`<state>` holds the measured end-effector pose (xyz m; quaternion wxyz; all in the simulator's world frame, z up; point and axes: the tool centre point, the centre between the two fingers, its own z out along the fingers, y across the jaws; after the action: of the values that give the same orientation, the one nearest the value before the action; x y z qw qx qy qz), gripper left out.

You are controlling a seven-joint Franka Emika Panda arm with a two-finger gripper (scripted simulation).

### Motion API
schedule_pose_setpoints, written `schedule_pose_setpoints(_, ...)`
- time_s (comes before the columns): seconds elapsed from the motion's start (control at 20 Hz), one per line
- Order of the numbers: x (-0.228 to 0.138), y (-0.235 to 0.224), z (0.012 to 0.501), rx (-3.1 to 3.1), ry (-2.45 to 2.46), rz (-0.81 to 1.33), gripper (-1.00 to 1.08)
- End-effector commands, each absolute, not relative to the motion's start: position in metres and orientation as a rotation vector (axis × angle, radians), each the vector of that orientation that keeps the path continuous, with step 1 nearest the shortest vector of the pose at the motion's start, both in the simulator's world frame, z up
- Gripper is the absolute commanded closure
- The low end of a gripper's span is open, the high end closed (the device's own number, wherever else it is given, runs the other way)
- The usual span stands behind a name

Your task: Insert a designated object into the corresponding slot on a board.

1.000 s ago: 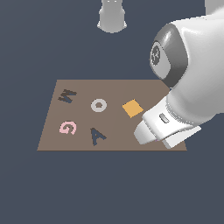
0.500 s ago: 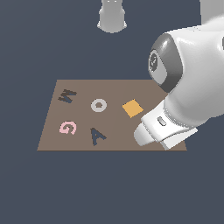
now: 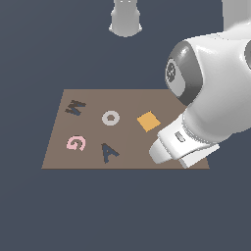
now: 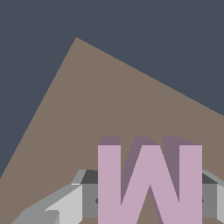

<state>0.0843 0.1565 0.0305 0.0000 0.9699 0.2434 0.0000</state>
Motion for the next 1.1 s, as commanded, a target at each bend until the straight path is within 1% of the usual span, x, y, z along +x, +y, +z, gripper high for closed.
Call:
schedule_pose_setpoints(0.0,0.084,0.157,0.03,3.047,0.765,0.0,1.08)
schedule_pose_setpoints(0.55,0.093,0.147,0.031,3.07,0.664,0.0,1.08)
schedule_pose_setpoints(0.8,0.107,0.131,0.031,3.102,0.498,0.001,1.08)
schedule_pose_setpoints(1.05,0.123,0.105,0.032,3.131,0.253,0.001,1.08)
